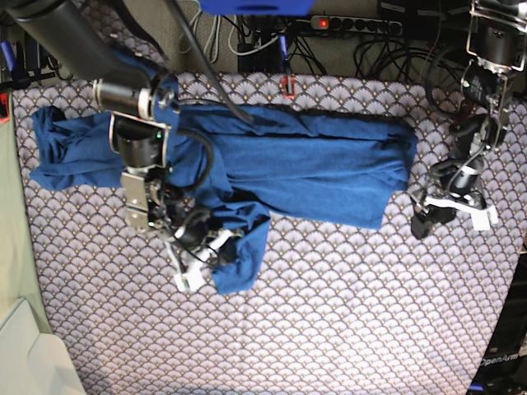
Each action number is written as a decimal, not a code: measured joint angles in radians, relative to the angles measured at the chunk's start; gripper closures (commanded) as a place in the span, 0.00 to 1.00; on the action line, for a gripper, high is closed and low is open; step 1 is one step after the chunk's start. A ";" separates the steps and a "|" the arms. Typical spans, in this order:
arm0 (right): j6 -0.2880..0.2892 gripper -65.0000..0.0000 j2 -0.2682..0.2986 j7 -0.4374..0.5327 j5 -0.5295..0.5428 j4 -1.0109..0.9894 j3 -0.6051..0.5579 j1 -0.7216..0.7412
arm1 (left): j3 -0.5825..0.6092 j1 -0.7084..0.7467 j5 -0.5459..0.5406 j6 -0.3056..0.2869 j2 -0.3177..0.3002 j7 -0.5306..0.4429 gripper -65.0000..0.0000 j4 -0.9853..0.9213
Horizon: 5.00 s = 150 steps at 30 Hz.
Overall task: Fold the T-shirt properly
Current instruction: 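Release the left gripper and fold the sleeve cuff over with the right gripper, then press the right gripper onto the band's middle to flatten the sleeve, then grasp the band's end with the left gripper and the middle with the right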
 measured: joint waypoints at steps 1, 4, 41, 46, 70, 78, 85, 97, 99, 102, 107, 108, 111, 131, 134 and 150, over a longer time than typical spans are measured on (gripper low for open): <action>0.000 1.00 -0.012 -0.005 -0.006 0.014 0.000 -0.006 | 0.000 0.000 0.000 0.000 0.000 0.000 0.29 0.000; 0.000 1.00 -0.052 -0.011 -0.010 0.066 0.000 -0.028 | -0.029 0.003 -0.003 -0.006 -0.017 0.008 0.29 0.000; 0.008 1.00 -0.064 -0.095 -0.010 0.924 -0.742 -0.526 | -0.348 0.058 0.001 -0.004 -0.016 0.206 0.29 0.013; 0.008 0.95 -0.064 -0.093 -0.010 0.923 -0.763 -0.526 | -0.346 0.058 0.001 -0.004 -0.016 0.206 0.29 0.013; 0.003 0.52 0.060 -0.095 -0.011 1.065 -0.526 -0.560 | -0.346 0.069 0.005 -0.003 0.060 0.449 0.19 0.021; 0.009 0.52 0.061 -0.188 -0.007 1.062 -0.360 -0.581 | -0.352 0.025 0.008 0.000 0.121 0.663 0.19 0.073; 0.011 0.52 0.081 -0.190 -0.006 1.062 -0.348 -0.590 | -0.351 -0.048 0.001 -0.017 0.172 0.936 0.19 0.213; 0.011 0.52 0.086 -0.192 -0.007 1.062 -0.348 -0.587 | -0.348 -0.040 0.174 -0.007 0.124 1.040 0.05 0.231; 0.011 0.52 0.086 -0.190 -0.006 1.062 -0.347 -0.586 | -0.348 -0.034 0.202 -0.008 0.132 1.051 0.02 0.230; 0.011 0.52 0.086 -0.190 -0.006 1.062 -0.347 -0.584 | -0.346 -0.015 0.246 -0.011 0.135 1.056 0.00 0.229; 0.011 0.52 0.088 -0.190 -0.006 1.062 -0.347 -0.584 | -0.347 -0.015 0.280 -0.008 0.140 1.051 0.00 0.228; 0.011 0.52 0.089 -0.190 -0.006 1.062 -0.347 -0.584 | -0.347 -0.015 0.279 -0.008 0.142 1.048 0.00 0.228; 0.011 0.52 0.090 -0.190 -0.006 1.062 -0.347 -0.587 | -0.348 -0.020 0.282 -0.010 0.168 1.049 0.00 0.208; 0.011 0.52 0.118 -0.187 -0.005 1.062 -0.330 -0.579 | -0.082 -0.076 0.283 -0.014 0.154 0.840 0.00 0.092; 0.011 0.52 0.121 -0.191 -0.006 1.062 -0.304 -0.579 | -0.071 -0.086 0.287 -0.008 0.153 0.855 0.00 0.092; 0.011 0.52 0.122 -0.191 -0.006 1.062 -0.278 -0.560 | -0.065 -0.081 0.142 -0.008 0.161 0.867 0.00 0.089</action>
